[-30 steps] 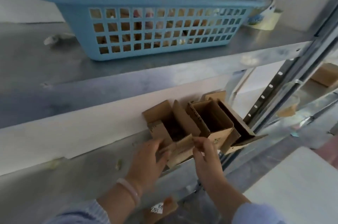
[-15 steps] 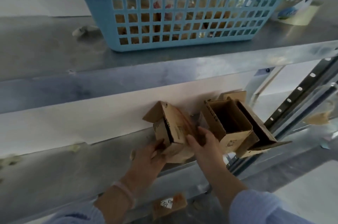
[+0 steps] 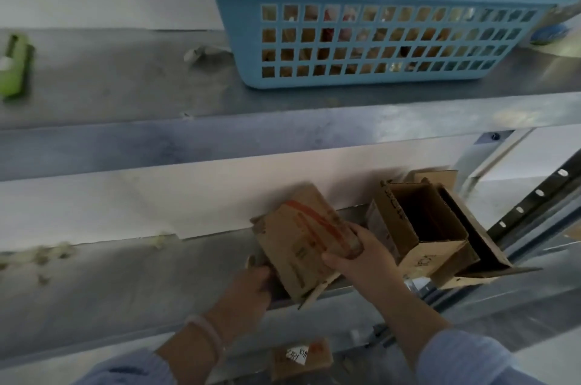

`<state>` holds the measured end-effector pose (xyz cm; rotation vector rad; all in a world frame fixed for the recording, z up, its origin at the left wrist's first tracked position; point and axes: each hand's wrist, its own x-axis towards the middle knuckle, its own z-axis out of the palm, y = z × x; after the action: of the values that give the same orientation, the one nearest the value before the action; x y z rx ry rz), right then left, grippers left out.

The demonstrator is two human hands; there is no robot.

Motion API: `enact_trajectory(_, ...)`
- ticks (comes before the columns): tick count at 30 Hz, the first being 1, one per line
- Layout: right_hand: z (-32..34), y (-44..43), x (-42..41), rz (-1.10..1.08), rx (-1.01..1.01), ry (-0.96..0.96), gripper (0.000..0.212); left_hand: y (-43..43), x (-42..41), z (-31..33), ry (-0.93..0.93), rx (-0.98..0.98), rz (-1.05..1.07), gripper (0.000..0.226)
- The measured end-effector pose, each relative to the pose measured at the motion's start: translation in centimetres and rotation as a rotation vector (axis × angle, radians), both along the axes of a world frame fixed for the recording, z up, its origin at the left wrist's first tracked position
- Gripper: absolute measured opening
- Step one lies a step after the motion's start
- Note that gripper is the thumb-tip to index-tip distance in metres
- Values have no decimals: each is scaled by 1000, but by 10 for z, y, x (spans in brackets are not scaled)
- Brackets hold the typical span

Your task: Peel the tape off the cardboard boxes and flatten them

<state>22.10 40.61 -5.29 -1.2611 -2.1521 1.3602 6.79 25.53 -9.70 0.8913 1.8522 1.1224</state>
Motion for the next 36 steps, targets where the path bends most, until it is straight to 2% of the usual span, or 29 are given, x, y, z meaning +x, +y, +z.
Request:
enact_trajectory(2, 5, 3, 3, 81, 84, -25, 64, -7, -11, 8, -111, 49, 257, 31)
enact_trajectory(4, 6, 3, 3, 194, 225, -61, 70, -11, -26, 6, -19, 122, 452, 32)
enact_trajectory(6, 3, 1, -1, 315, 363, -71, 76, -17, -39, -3, 48, 172, 526, 20)
enact_trajectory(9, -7, 1, -13, 490, 598, 30, 75, -21, -40, 4, 25, 315, 368, 41)
enact_trajectory(12, -15, 5, -26, 578, 745, 44, 72, -21, -35, 7, -27, 388, 199, 42)
enact_trajectory(15, -20, 7, -32, 535, 758, -26, 68, -23, -32, -4, 40, 318, 225, 39)
enact_trajectory(18, -19, 8, -37, 514, 883, -148, 66, -25, -29, -10, 110, 195, 232, 26)
enact_trajectory(21, -21, 7, -44, 594, 981, -247, 73, -25, -34, -9, 198, 73, 386, 7)
enact_trajectory(25, -26, 7, -51, 619, 1008, -279, 80, -26, -40, -7, 211, -61, 502, 3)
enact_trajectory(28, -29, 3, -54, 618, 1036, -300, 80, -27, -38, -7, 280, -138, 486, 14)
enact_trajectory(31, -31, -3, -60, 588, 1046, -327, 75, -26, -37, -6, 305, -177, 470, 16)
enact_trajectory(34, -41, -9, -64, 605, 1079, -347, 69, -26, -37, -2, 376, -214, 395, 20)
enact_trajectory(36, -47, -12, -63, 598, 1069, -334, 64, -28, -36, -4, 359, -226, 329, 24)
